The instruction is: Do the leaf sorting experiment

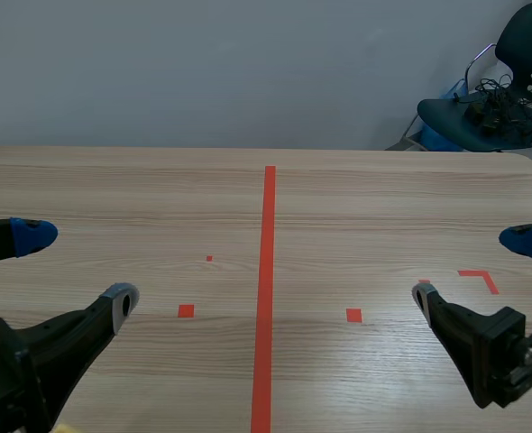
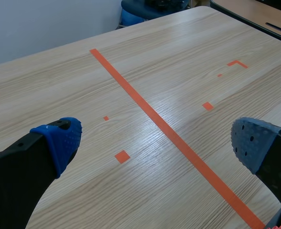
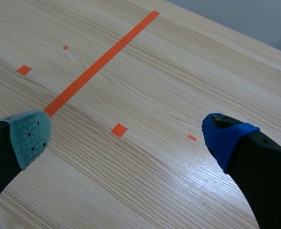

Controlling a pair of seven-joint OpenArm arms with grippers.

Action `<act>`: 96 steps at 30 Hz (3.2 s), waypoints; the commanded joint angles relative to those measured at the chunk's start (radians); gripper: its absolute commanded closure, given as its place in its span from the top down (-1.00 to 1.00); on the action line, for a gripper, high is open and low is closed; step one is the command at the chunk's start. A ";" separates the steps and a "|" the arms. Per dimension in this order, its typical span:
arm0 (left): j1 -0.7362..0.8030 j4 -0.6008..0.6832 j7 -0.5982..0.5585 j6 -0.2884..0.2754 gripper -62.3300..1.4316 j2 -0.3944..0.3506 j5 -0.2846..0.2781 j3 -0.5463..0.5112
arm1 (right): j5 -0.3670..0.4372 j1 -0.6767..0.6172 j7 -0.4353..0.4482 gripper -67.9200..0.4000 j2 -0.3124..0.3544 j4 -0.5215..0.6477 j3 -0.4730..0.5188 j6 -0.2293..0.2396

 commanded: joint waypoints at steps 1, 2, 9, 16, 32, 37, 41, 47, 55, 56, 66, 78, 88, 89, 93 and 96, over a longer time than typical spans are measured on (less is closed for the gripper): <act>-0.001 0.018 -0.017 -0.005 1.00 -0.003 -0.010 -0.006 | 0.011 0.000 0.014 1.00 0.004 0.014 0.011 -0.004; -0.001 0.018 -0.017 -0.005 1.00 -0.003 -0.010 -0.006 | 0.011 0.000 0.014 1.00 0.004 0.014 0.011 -0.004; -0.001 0.018 -0.017 -0.005 1.00 -0.003 -0.010 -0.006 | 0.011 0.000 0.014 1.00 0.004 0.014 0.011 -0.004; -0.001 0.018 -0.017 -0.005 1.00 -0.003 -0.010 -0.006 | 0.011 0.000 0.014 1.00 0.004 0.014 0.011 -0.004; -0.001 0.018 -0.017 -0.005 1.00 -0.003 -0.010 -0.006 | 0.011 0.000 0.014 1.00 0.004 0.014 0.011 -0.004; -0.003 0.018 -0.018 -0.005 1.00 -0.003 -0.010 -0.006 | 0.010 0.001 0.014 1.00 0.004 0.014 0.002 0.000; -0.003 0.018 -0.017 -0.005 1.00 -0.003 -0.010 -0.006 | -0.031 0.020 0.013 1.00 0.004 0.011 -0.042 0.064; -0.003 0.018 -0.018 -0.005 1.00 -0.003 -0.010 -0.006 | -0.147 0.121 0.015 1.00 0.004 -0.025 -0.192 0.076; -0.003 0.018 -0.018 -0.005 1.00 -0.003 -0.010 -0.006 | -0.259 0.330 0.082 1.00 -0.054 -0.235 -0.444 0.076; -0.003 0.018 -0.018 -0.005 1.00 -0.003 -0.010 -0.006 | -0.270 0.356 0.085 1.00 -0.068 -0.266 -0.475 0.076; -0.003 0.018 -0.018 -0.005 1.00 -0.003 -0.010 -0.006 | -0.404 0.564 0.180 0.97 -0.230 -0.606 -0.685 0.059; -0.003 0.018 -0.020 -0.005 1.00 -0.003 -0.010 -0.006 | -0.444 0.599 0.218 -0.52 -0.264 -0.661 -0.720 0.034; -0.003 0.018 -0.020 -0.005 1.00 -0.003 -0.009 -0.006 | -0.442 0.570 0.254 -0.89 -0.228 -0.539 -0.662 0.034; -0.003 0.018 -0.020 -0.005 1.00 -0.003 -0.009 -0.006 | -0.441 0.554 0.252 -0.88 -0.215 -0.496 -0.636 0.033; -0.003 0.018 -0.020 -0.005 1.00 -0.003 -0.009 -0.006 | -0.345 0.474 0.182 -0.88 -0.168 -0.343 -0.478 0.033; -0.003 0.018 -0.020 -0.005 1.00 -0.003 -0.009 -0.006 | -0.223 0.420 0.134 -0.88 -0.159 -0.301 -0.314 0.010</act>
